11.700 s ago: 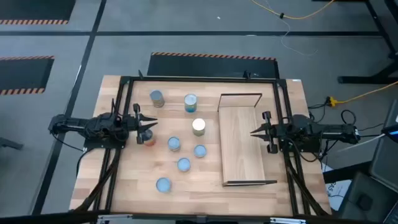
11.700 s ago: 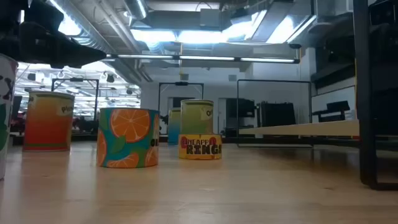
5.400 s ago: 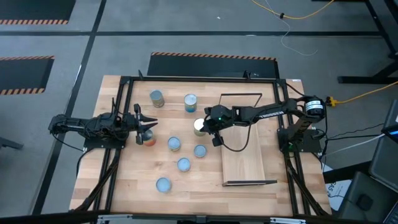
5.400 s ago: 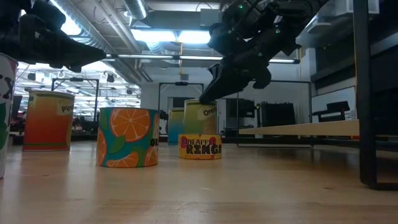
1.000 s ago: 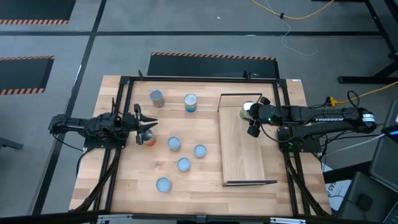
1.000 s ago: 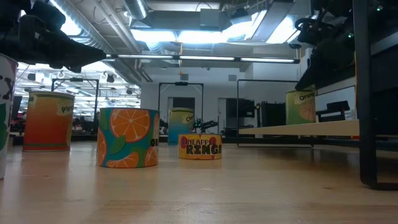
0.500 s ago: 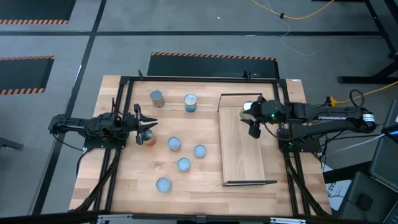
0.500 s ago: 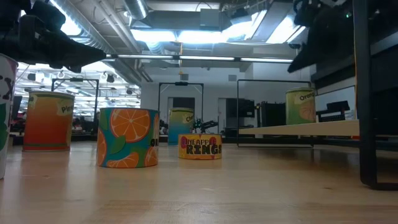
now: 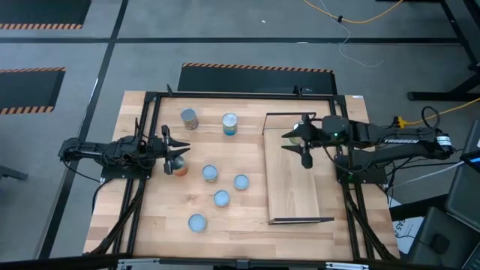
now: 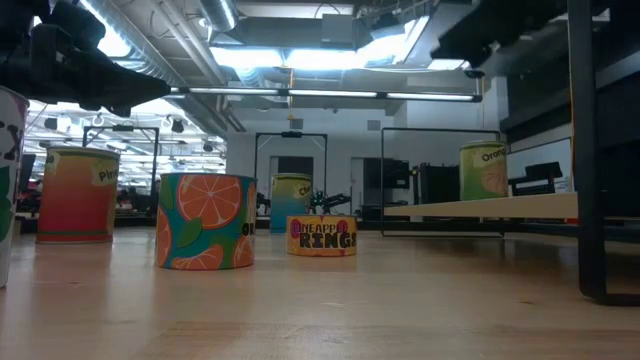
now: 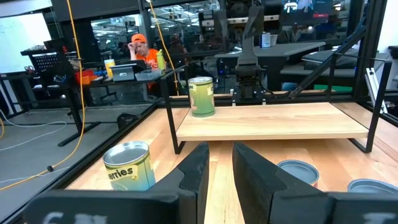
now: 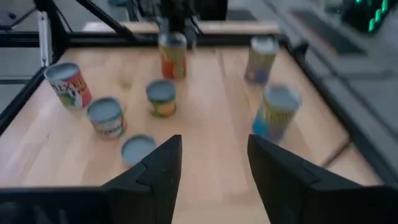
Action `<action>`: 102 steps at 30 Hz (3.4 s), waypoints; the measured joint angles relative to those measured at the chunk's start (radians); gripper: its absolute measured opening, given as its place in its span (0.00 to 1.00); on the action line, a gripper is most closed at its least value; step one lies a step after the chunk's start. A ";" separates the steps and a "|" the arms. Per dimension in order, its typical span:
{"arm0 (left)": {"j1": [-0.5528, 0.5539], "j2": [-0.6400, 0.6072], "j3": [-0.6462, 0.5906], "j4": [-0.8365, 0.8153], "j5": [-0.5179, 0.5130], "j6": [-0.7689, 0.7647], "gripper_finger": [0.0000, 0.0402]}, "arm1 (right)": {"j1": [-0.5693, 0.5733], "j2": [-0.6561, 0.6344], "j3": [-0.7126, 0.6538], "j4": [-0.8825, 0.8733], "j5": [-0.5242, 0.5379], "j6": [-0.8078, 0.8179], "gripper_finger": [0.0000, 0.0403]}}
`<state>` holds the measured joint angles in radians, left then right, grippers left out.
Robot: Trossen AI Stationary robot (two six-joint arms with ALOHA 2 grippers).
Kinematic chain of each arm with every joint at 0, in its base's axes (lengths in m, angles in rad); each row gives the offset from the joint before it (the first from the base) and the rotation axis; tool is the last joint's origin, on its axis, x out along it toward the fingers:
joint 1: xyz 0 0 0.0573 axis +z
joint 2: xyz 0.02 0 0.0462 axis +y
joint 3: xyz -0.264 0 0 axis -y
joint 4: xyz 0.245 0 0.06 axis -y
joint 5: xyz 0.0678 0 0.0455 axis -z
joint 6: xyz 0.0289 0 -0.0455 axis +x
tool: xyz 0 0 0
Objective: Pick and place cans onto a shelf
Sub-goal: Put the small canned oranges on the shelf
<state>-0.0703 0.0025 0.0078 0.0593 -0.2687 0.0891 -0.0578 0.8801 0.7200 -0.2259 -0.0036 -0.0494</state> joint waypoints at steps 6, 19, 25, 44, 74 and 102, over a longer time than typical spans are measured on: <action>0.000 0.000 0.000 0.000 0.000 0.000 0.16 | 0.054 0.097 0.000 0.159 -0.085 -0.067 0.44; 0.000 0.000 0.000 0.000 0.000 0.000 0.16 | 0.123 0.432 0.236 0.121 -0.158 -0.214 0.43; 0.000 0.000 0.000 0.000 0.000 0.000 0.16 | 0.157 0.613 0.394 0.020 -0.159 -0.321 0.43; 0.000 0.000 0.000 -0.001 0.000 0.000 0.16 | 0.226 0.963 0.574 0.009 -0.236 -0.607 0.43; 0.000 0.000 0.000 -0.005 0.000 0.000 0.16 | 0.232 1.140 0.575 0.221 -0.291 -0.753 0.43; 0.000 0.000 0.000 -0.006 -0.003 0.000 0.16 | 0.232 1.208 0.576 0.266 -0.307 -0.764 0.09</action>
<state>-0.0700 0.0025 0.0074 0.0532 -0.2714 0.0887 0.1741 2.0880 1.2961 0.0402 -0.3103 -0.8131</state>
